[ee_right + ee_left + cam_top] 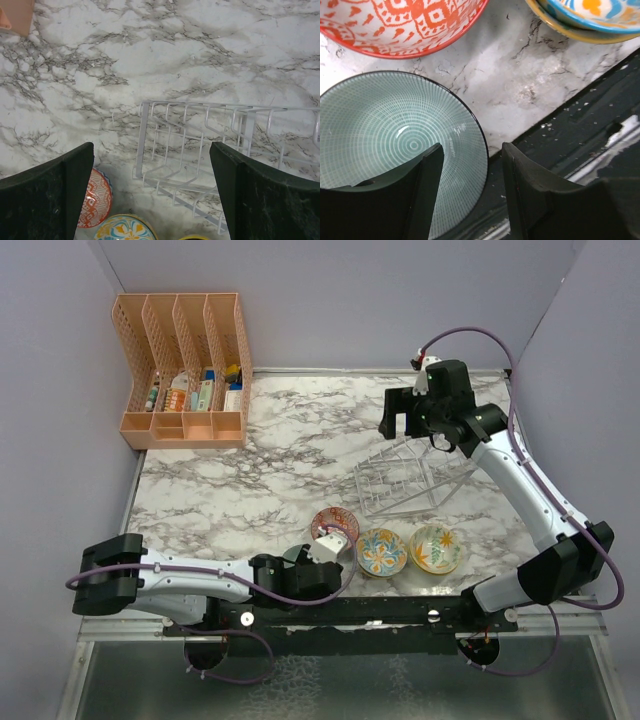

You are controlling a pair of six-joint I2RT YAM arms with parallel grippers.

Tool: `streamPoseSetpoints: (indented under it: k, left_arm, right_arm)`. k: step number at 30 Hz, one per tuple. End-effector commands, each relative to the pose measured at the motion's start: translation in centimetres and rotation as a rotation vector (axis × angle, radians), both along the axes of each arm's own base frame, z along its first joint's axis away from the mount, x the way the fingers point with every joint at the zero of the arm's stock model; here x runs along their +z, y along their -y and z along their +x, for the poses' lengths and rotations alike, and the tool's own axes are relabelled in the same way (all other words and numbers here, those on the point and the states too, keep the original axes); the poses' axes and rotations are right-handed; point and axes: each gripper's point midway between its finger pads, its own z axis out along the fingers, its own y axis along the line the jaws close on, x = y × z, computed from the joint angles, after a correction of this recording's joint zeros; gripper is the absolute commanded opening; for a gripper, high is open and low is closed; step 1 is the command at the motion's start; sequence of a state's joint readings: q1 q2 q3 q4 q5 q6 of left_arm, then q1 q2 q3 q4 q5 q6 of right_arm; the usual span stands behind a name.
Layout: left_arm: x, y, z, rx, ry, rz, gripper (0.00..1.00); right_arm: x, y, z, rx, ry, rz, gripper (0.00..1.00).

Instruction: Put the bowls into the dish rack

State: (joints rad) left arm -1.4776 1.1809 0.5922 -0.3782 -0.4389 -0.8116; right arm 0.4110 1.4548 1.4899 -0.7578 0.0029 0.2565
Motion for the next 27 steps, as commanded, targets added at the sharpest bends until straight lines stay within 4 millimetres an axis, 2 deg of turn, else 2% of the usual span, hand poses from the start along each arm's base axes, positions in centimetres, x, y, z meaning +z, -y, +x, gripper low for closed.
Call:
streamPoseSetpoints:
  k: [1, 6, 9, 13, 15, 17, 18, 23, 27]
  left_arm:
    - [-0.8, 0.9, 0.6, -0.042, 0.024, 0.014, 0.50]
    - [-1.5, 0.4, 0.7, -0.026, 0.017, 0.043, 0.48]
    - [-1.6, 0.3, 0.7, -0.021, 0.010, 0.049, 0.31]
    - [-1.8, 0.1, 0.5, -0.010, -0.005, 0.063, 0.25]
    - [-1.7, 0.1, 0.5, -0.005, -0.011, 0.066, 0.19]
    - [-1.4, 0.0, 0.4, 0.001, -0.015, 0.067, 0.03]
    - [-1.2, -0.1, 0.4, 0.008, -0.017, 0.068, 0.00]
    - [1.4, -1.0, 0.5, 0.053, -0.028, 0.102, 0.00]
    - [6.2, 0.1, 0.6, 0.053, -0.031, 0.069, 0.00]
  right_arm:
    - [2.5, 0.4, 0.1, -0.013, 0.056, 0.008, 0.99]
    - [2.7, 0.7, 0.1, -0.016, 0.066, -0.005, 0.99]
    - [2.6, 0.8, 0.1, -0.015, 0.067, -0.010, 0.99]
    - [2.5, 0.8, 0.1, -0.014, 0.070, -0.010, 0.99]
    - [2.6, 0.7, 0.2, -0.011, 0.070, -0.010, 0.99]
    - [2.8, 0.8, 0.2, -0.009, 0.075, -0.015, 0.99]
    - [2.9, 0.8, 0.2, -0.010, 0.078, -0.017, 0.99]
    - [3.3, 0.9, 0.1, -0.004, 0.085, -0.022, 0.99]
    - [3.9, 1.1, 0.0, -0.005, 0.094, -0.022, 0.99]
